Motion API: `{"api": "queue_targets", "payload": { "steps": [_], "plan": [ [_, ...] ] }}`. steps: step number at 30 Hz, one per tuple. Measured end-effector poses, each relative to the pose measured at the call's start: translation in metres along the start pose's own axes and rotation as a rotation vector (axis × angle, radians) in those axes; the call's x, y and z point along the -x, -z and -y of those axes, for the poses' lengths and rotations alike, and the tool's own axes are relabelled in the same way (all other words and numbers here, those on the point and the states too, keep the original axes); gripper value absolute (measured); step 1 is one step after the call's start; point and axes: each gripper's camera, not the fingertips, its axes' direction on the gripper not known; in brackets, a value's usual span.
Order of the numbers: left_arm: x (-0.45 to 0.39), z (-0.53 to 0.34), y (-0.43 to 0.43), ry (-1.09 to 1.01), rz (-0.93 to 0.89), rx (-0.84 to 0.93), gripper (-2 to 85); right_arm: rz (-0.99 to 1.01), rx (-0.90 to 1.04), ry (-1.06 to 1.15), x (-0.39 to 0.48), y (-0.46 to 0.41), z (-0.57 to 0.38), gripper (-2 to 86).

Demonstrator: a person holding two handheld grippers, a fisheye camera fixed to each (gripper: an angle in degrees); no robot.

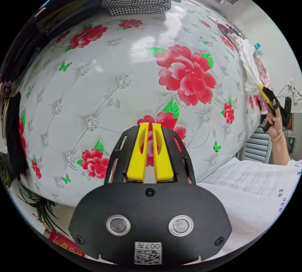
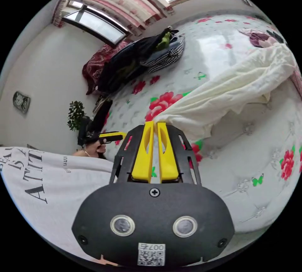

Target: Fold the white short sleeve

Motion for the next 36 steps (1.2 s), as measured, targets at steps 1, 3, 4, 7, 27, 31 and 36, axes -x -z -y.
{"api": "queue_targets", "payload": {
  "steps": [1,3,4,7,27,31,36],
  "plan": [
    [0.004,-0.017,0.011,-0.014,-0.036,-0.042,5.5,0.109,0.104,0.099,0.034,-0.027,0.000,0.0],
    [0.012,-0.044,0.028,-0.038,-0.078,-0.084,6.9,0.245,0.270,0.233,0.086,-0.064,-0.005,0.2],
    [0.020,-0.063,0.039,-0.049,-0.092,-0.112,7.6,0.313,0.354,0.326,0.118,-0.084,-0.013,0.4],
    [0.049,-0.115,0.064,-0.021,-0.091,-0.175,7.9,0.374,0.539,0.551,0.182,-0.120,-0.037,1.4],
    [0.125,-0.232,0.076,0.150,-0.025,-0.149,6.4,-0.433,0.148,-0.048,0.015,-0.019,-0.070,7.3],
    [0.118,-0.216,0.047,0.162,0.050,-0.002,0.7,-0.519,0.214,-0.144,-0.026,-0.030,-0.077,6.0],
    [0.114,-0.221,0.067,0.125,0.124,-0.007,-0.3,-0.536,0.264,-0.122,-0.028,-0.043,-0.091,1.1]
  ]
}}
